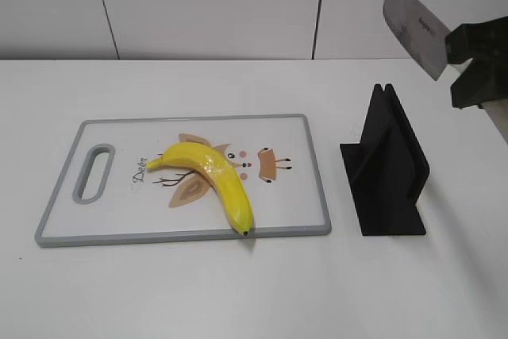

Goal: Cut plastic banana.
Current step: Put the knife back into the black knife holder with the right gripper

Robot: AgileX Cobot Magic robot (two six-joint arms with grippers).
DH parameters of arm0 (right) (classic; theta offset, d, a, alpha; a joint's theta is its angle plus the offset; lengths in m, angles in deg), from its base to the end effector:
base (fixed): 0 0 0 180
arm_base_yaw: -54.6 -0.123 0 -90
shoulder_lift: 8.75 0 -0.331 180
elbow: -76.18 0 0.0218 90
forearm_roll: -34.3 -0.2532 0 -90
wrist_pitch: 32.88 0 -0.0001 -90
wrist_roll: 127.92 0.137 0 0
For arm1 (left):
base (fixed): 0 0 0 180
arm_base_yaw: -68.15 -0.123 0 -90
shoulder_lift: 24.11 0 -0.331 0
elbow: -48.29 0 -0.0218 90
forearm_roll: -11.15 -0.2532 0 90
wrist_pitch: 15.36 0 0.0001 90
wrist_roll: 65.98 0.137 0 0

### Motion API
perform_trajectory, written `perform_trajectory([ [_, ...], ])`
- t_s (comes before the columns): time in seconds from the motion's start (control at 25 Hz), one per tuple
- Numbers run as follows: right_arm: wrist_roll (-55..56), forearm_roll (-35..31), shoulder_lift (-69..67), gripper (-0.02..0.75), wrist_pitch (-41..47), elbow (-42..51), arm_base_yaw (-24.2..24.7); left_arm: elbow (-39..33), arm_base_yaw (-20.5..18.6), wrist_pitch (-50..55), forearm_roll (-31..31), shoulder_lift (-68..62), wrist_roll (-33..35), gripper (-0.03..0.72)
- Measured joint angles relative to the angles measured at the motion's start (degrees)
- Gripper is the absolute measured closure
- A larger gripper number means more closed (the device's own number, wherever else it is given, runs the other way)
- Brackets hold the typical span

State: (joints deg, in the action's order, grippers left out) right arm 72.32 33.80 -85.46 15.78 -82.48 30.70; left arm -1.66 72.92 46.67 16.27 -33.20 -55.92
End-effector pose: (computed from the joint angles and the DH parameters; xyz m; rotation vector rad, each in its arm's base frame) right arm 0.2307 0.1032 0.3167 -0.0778 2.5888 0.3009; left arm -0.0048 -0.0104 0.2539 0.2751 2.0920 -0.0532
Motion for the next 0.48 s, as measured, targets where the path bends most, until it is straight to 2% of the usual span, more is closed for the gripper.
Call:
perform_trajectory([
  [0.48, 0.0, 0.5, -8.8, 0.573, -0.7, 0.0, 0.0, -0.3, 0.0, 0.2, -1.1, 2.7, -1.3, 0.136],
])
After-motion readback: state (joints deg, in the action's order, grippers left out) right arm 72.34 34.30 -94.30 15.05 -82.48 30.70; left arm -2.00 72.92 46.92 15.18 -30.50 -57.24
